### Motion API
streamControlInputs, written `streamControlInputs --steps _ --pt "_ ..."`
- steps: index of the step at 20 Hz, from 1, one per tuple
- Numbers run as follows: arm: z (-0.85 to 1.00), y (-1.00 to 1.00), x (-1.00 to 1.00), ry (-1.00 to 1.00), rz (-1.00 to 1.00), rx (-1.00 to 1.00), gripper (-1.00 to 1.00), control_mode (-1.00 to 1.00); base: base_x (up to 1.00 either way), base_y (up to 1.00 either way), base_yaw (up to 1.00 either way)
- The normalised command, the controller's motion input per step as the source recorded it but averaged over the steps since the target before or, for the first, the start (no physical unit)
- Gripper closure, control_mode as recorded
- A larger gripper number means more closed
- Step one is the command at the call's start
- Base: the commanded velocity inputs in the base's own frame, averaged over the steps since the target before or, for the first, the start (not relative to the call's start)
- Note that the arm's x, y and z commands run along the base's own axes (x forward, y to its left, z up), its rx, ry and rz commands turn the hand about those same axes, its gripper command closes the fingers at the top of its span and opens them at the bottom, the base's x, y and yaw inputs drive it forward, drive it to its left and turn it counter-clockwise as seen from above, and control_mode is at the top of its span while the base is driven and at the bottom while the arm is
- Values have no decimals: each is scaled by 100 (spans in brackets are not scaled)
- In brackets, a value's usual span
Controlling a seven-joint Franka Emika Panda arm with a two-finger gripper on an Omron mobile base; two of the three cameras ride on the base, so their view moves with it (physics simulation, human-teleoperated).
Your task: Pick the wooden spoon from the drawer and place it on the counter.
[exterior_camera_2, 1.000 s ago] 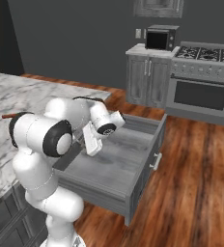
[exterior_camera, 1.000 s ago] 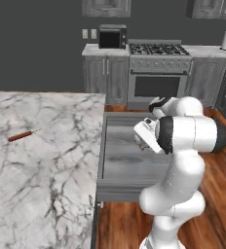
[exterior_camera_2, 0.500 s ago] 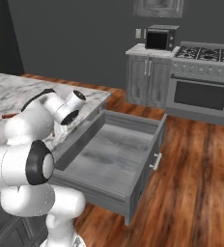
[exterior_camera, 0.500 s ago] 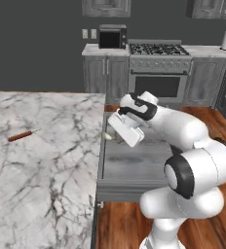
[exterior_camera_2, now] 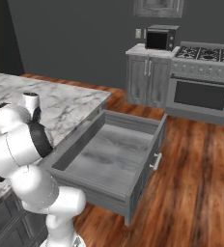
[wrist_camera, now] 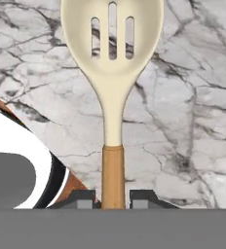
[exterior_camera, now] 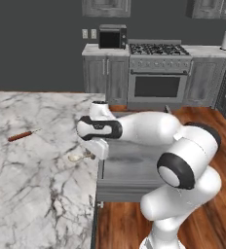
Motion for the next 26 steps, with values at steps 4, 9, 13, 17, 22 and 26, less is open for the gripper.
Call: streamControlInputs --steps 4,9,13,17,22,26 --pt "-54 26 16 7 4 -6 -100 -100 0 0 0" --pt "-58 -6 12 0 1 6 -100 -100 0 0 0" --pt "-80 -4 1 0 0 13 -100 -100 0 0 0" --pt "-11 -11 -1 -4 0 32 -100 -100 0 0 0" --pt "99 -28 0 -11 4 37 -100 -100 0 0 0" --pt "97 -78 -7 -17 1 29 -100 -100 0 0 0"
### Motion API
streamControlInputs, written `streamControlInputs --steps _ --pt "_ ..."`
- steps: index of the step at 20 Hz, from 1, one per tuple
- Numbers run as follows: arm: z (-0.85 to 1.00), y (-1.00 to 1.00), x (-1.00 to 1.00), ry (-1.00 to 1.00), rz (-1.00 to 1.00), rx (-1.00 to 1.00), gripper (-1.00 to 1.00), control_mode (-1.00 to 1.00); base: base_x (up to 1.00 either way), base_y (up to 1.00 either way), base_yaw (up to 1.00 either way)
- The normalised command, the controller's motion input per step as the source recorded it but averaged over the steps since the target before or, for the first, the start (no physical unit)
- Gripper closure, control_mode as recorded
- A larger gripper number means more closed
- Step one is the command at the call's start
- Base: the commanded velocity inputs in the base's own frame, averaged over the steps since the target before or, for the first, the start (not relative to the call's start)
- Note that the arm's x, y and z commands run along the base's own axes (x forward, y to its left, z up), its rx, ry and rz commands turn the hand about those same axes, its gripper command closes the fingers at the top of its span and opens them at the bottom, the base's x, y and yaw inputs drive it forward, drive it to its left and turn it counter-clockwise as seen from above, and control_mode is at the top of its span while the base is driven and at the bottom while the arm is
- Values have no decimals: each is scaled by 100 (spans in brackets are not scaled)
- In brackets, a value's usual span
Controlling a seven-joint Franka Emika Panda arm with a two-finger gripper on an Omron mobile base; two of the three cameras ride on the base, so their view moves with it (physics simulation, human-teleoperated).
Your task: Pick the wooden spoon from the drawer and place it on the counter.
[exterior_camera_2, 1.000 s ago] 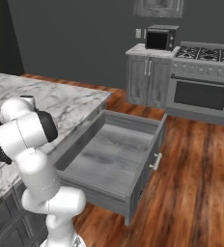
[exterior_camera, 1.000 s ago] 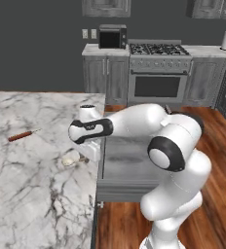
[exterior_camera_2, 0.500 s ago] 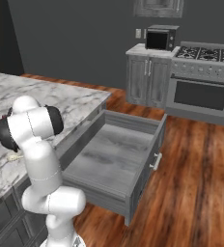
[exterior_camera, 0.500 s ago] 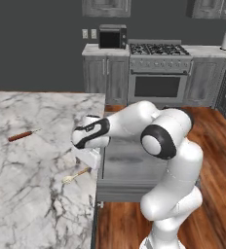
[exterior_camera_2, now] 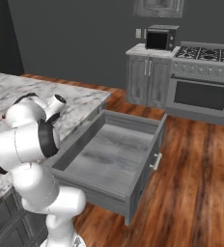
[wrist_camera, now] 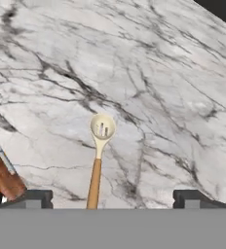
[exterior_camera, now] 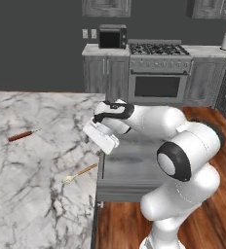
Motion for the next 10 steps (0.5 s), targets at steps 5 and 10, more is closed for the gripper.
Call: streamControlInputs --steps 5,10 --pt "45 -100 -28 -24 -7 14 -100 -100 0 0 0" --pt "2 -100 -18 -15 -27 -3 -100 -100 0 0 0"
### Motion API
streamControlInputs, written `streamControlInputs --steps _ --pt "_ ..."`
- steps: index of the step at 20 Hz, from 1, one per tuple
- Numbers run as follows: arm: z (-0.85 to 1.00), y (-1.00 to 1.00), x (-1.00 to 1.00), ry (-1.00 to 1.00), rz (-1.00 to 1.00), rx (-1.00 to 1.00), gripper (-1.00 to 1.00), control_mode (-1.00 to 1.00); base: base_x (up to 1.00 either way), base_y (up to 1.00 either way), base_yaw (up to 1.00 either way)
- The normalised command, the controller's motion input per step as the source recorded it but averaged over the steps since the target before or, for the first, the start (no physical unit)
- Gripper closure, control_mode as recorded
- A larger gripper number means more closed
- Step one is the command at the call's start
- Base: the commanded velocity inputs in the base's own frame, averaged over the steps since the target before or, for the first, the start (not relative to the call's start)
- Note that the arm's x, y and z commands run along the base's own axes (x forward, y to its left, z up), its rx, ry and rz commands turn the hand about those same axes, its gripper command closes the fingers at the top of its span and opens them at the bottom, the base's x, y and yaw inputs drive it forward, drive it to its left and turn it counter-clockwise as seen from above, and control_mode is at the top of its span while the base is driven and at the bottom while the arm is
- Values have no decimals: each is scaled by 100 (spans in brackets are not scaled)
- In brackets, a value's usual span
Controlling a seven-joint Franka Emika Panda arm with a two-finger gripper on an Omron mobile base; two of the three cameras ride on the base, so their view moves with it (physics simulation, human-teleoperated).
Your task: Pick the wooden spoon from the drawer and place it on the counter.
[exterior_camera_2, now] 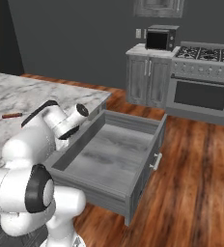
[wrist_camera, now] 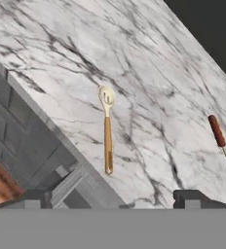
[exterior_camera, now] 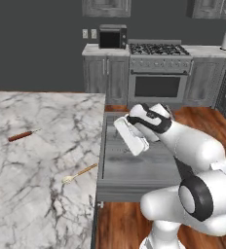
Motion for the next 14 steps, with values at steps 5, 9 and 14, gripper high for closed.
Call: streamControlInputs --steps 5,9,14 --pt "-9 -87 -5 -1 -36 -25 -100 -100 0 0 0" --pt "-33 -50 -4 0 -36 -39 -100 -100 0 0 0" --pt "-26 -43 -1 0 -15 -11 -100 -100 0 0 0"
